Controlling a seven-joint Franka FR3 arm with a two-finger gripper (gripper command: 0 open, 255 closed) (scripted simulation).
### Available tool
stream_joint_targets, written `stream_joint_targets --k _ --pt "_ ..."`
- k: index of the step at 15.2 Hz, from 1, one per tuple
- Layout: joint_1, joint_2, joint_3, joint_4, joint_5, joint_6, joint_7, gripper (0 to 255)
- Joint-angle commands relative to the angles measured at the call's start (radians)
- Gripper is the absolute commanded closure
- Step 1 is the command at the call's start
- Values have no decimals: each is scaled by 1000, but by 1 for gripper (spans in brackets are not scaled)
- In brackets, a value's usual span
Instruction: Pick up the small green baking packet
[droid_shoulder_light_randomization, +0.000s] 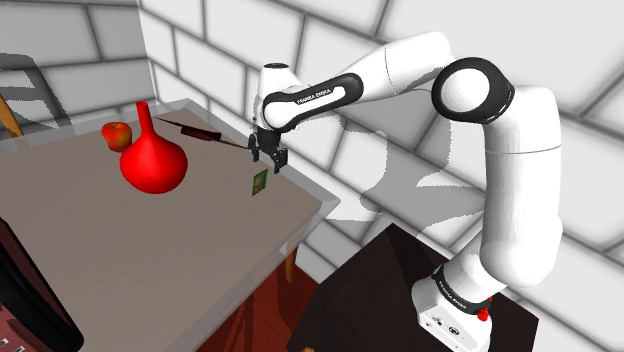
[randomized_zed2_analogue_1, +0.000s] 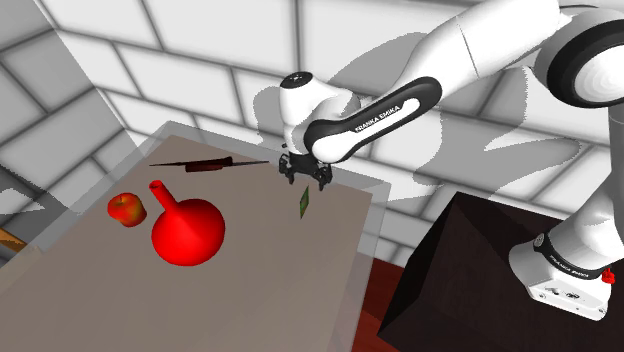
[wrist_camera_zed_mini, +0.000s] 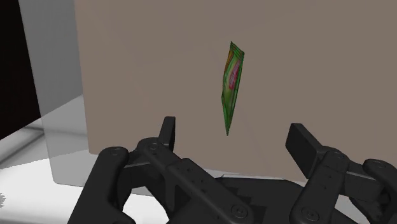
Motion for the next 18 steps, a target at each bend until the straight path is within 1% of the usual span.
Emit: stream_joint_targets --k 1,3,4,13,18 --pt "3 17 -4 0 -5 17 4 0" --pt "4 21 -5 -1 -6 22 4 0" --pt "4 19 -4 -4 -6 23 5 255" --pt "4 21 -5 -1 -6 22 4 255" --pt "-2 -19 5 5 6 -23 -2 255"
